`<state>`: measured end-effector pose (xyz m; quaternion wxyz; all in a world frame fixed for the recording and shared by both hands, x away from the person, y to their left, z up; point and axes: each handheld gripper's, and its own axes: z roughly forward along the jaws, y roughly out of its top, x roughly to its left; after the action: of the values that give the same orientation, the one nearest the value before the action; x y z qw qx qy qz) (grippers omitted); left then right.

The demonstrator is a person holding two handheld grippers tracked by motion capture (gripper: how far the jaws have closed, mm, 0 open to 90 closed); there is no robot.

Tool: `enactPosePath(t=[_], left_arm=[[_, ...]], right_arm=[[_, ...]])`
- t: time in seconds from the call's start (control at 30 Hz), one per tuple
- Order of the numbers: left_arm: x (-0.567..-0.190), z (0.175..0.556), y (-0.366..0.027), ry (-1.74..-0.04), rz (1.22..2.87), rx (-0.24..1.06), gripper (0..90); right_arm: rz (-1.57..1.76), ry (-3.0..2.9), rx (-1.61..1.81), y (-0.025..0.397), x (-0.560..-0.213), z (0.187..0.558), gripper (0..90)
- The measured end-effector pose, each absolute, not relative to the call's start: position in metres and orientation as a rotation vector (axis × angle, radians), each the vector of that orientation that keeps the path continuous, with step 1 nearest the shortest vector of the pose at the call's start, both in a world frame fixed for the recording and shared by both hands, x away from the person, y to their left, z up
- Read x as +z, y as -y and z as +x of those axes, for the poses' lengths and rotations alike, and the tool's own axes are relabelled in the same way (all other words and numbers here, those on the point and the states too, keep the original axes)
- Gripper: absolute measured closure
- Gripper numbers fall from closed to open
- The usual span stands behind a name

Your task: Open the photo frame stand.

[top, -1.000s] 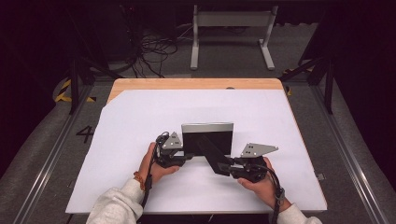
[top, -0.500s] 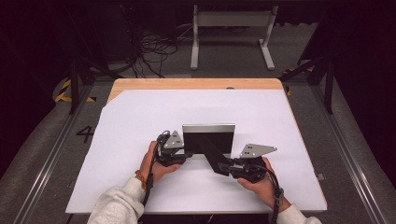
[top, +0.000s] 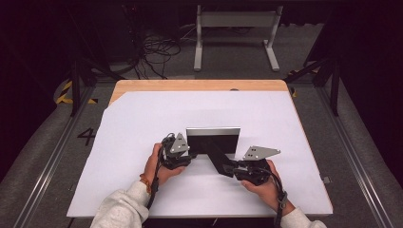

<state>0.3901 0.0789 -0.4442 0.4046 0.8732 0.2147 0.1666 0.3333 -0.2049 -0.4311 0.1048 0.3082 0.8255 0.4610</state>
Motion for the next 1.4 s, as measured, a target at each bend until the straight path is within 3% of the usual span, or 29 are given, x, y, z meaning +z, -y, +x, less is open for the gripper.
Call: enactPosePath(t=[0.8,1.4], left_arm=[[-0.4451,0.3850,-0.0779,-0.537,2.214,0.468,66.7],[-0.4459,0.3829,-0.0793,-0.516,2.218,0.488,69.0]], right_arm=[[0.910,-2.487,1.306,0.2049,-0.4369,0.3326,83.0],[0.922,-2.502,1.298,0.2056,-0.4391,0.3332,83.3]])
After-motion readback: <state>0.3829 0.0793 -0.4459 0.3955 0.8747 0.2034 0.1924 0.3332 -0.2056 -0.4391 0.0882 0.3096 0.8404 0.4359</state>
